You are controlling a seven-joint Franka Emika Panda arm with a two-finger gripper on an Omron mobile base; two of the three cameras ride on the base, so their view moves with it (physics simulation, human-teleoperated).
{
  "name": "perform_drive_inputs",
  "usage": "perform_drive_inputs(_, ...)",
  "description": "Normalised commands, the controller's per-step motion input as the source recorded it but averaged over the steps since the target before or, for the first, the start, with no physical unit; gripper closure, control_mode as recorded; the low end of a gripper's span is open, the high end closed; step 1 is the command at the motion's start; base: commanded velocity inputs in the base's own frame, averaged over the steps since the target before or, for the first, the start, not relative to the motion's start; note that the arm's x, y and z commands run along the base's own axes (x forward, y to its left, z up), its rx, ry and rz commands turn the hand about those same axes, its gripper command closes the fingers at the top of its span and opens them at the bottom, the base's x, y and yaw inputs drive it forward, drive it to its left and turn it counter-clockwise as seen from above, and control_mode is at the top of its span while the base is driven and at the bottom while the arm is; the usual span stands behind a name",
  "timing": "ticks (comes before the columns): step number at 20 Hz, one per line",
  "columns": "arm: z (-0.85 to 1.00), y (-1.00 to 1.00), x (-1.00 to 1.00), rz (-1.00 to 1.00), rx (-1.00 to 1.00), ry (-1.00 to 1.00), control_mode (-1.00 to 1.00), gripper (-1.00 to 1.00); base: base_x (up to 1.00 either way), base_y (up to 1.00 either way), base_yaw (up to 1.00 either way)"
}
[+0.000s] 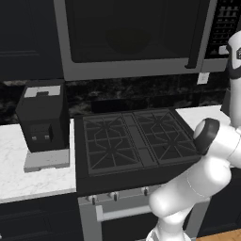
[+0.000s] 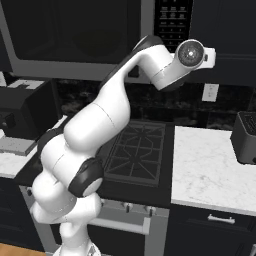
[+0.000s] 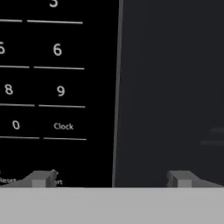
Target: Open the microwave, place the bowl with waffle inside the microwave, then close the microwave door and turn it on.
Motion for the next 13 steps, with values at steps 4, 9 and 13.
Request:
perform_drive_inputs(4, -0.05, 0.00, 0.15, 0.00, 0.00, 0.00, -1.00, -1.00, 0.00, 0.00, 0.00)
perform_drive_inputs(9, -0.15, 0.00, 0.12, 0.00, 0.00, 0.00, -1.00, -1.00, 0.00, 0.00, 0.00)
perform_drive_inputs(13, -0.01, 0.00, 0.30, 0.00, 0.00, 0.01, -1.00, -1.00, 0.00, 0.00, 0.00)
